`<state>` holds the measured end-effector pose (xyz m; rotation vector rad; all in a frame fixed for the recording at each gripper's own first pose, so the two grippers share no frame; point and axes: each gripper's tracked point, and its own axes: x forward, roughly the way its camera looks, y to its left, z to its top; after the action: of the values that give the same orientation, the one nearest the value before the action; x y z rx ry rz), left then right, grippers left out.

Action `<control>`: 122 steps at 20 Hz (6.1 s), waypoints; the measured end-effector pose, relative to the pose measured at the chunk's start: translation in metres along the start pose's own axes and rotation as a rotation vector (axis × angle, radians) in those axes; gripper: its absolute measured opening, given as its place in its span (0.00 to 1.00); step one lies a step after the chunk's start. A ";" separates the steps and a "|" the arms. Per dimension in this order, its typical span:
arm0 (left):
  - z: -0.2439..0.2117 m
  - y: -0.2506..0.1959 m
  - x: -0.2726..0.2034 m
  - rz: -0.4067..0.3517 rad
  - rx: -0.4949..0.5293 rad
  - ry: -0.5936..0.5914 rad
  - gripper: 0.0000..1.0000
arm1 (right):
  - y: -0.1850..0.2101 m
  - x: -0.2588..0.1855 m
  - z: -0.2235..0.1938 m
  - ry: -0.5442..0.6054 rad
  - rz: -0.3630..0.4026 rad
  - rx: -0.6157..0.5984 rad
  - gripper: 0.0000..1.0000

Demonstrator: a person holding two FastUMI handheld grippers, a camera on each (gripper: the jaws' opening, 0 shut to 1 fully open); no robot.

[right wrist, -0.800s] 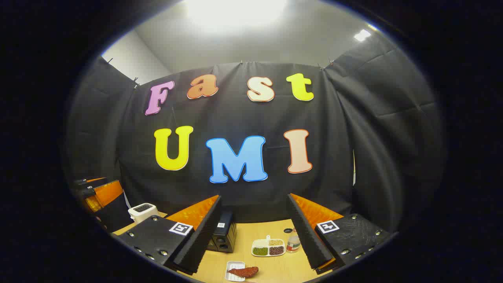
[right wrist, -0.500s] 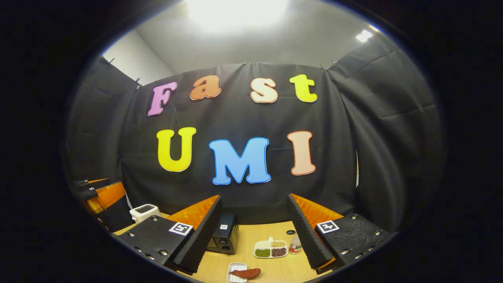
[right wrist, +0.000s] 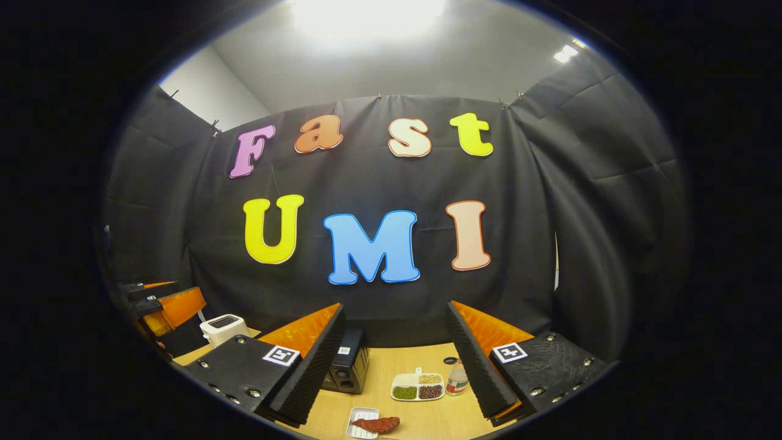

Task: Open the electric oven with the left hand, put the food in, and close the electric oven.

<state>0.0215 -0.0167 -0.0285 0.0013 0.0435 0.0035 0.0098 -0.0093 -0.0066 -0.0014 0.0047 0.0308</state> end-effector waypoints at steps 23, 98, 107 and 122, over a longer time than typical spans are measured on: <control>-0.256 0.048 0.167 -0.002 0.045 0.432 1.00 | -0.010 0.035 -0.057 0.132 -0.054 -0.051 0.99; 0.012 0.027 0.033 0.020 -0.020 -0.041 0.96 | -0.011 0.011 -0.372 0.829 0.143 0.597 0.95; -0.009 0.027 0.008 0.102 0.040 0.038 1.00 | 0.017 0.014 -0.430 0.949 0.185 0.776 0.82; -0.012 0.044 0.014 0.019 0.043 0.044 1.00 | 0.038 0.016 -0.409 0.924 0.215 0.865 0.07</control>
<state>0.0350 0.0276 -0.0410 0.0444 0.0881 0.0217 0.0229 0.0284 -0.4161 0.8510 0.9422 0.2391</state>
